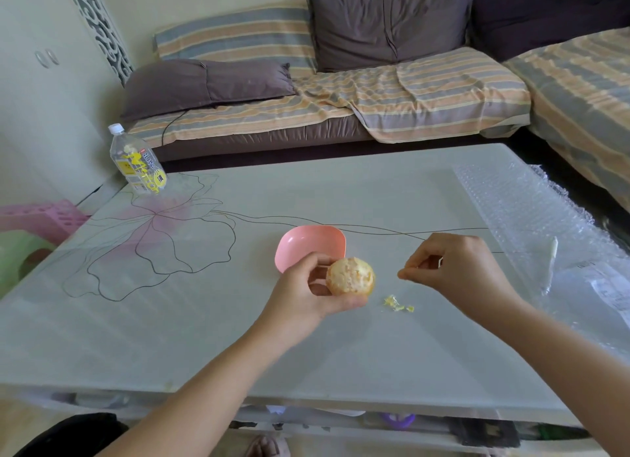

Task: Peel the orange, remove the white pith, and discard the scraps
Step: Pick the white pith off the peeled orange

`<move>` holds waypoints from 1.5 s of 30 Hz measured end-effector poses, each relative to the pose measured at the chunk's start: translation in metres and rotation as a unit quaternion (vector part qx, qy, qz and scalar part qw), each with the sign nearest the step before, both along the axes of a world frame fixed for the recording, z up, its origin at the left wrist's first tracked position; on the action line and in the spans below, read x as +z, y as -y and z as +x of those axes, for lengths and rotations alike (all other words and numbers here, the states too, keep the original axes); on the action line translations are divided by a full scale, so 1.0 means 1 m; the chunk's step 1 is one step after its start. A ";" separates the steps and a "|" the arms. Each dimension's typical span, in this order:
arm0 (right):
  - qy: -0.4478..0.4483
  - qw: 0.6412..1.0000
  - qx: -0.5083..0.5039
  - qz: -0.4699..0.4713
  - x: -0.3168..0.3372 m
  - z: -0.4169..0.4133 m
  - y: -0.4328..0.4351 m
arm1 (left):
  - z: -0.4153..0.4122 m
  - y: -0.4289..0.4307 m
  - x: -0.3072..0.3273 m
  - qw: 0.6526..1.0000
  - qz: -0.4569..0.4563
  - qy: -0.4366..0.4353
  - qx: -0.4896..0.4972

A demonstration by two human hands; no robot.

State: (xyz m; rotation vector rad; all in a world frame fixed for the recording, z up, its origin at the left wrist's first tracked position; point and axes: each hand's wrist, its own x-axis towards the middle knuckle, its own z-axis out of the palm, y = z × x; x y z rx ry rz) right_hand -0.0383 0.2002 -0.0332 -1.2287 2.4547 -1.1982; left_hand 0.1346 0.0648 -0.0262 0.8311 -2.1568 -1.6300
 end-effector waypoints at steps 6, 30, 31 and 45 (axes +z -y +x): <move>0.014 0.998 -0.031 0.056 -0.013 -0.003 0.005 | 0.005 0.008 -0.015 0.893 0.440 -0.094 0.011; -0.009 1.000 0.016 -0.017 0.006 0.010 0.027 | 0.023 0.022 -0.011 0.990 0.090 -0.108 -0.018; -0.011 0.998 0.036 -0.048 0.012 0.016 0.025 | 0.023 0.020 -0.010 0.990 0.074 -0.120 -0.027; -0.092 0.959 0.192 -0.187 0.046 0.055 -0.011 | 0.017 -0.006 0.012 0.979 -0.093 -0.175 -0.042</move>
